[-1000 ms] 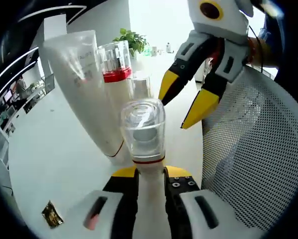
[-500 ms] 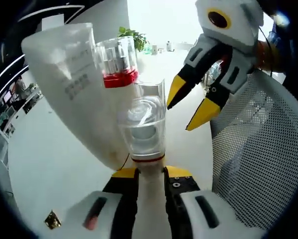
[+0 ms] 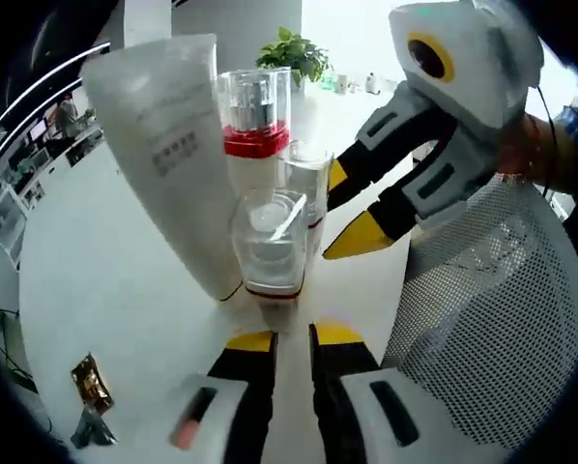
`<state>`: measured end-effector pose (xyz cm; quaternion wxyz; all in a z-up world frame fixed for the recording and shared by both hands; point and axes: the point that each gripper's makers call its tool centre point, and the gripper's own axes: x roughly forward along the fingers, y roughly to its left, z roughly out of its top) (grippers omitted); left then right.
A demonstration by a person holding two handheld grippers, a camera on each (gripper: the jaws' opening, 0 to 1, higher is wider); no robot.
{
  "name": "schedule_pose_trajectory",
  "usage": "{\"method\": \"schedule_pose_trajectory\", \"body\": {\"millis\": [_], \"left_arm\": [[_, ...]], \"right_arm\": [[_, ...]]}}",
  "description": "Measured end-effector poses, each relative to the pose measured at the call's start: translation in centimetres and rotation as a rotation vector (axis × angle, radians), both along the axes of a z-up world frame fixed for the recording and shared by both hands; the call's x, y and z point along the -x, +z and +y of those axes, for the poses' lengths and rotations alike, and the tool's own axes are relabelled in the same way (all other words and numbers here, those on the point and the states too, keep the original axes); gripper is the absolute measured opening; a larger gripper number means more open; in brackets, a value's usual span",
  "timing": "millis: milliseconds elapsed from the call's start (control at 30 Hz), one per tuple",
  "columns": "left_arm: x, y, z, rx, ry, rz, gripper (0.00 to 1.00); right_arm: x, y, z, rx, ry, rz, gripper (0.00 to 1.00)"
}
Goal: Arrange the skincare products in the storage area until every visible bottle or jar stands upright without overlapping.
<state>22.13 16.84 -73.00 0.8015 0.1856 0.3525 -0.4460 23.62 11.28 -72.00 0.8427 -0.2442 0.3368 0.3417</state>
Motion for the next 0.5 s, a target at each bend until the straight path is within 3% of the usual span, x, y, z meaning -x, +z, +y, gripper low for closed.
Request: {"method": "schedule_pose_trajectory", "body": {"millis": [67,233,500], "left_arm": [[-0.5,-0.3,0.0,-0.020,-0.004,-0.020,0.11],[-0.8,-0.9,0.2,-0.035,-0.011,0.007,0.11],[-1.4,-1.1,0.1,-0.038,-0.018,0.002,0.10]], "right_arm": [[0.1,-0.2,-0.1,0.003,0.002,-0.004,0.11],[-0.1,-0.3,-0.3,0.015,0.010,-0.017,0.08],[-0.2,-0.5,-0.1,0.025,0.022,-0.021,0.09]]}}
